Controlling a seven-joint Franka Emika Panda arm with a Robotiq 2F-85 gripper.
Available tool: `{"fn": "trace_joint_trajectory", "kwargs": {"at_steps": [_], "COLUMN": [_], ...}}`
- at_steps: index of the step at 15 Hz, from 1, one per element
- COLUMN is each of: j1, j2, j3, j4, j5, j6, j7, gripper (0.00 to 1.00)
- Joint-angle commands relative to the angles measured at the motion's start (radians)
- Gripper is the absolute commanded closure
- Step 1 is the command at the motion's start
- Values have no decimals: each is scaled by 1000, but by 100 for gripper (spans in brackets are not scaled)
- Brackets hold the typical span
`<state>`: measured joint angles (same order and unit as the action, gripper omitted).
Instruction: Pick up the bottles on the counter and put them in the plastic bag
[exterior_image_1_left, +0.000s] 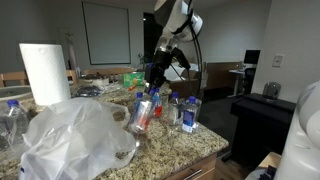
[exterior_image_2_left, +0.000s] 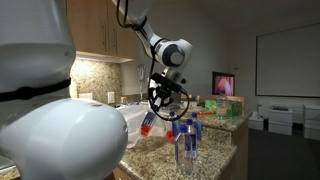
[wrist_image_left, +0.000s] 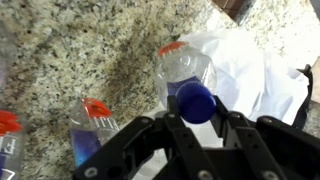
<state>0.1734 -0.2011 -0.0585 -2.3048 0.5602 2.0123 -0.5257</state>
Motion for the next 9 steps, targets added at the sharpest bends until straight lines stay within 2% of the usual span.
{"fn": "trace_joint_trajectory", "kwargs": {"at_steps": [1,5,9], "j1": [-9,-13,-24], "j2": [67,133,187], "j3": [30,73,101], "j4": [6,-13,14], "j5": [100,166,249], "j6": [47,141,224], "j7": [-44,-47,-40], "gripper": [91,91,91]}}
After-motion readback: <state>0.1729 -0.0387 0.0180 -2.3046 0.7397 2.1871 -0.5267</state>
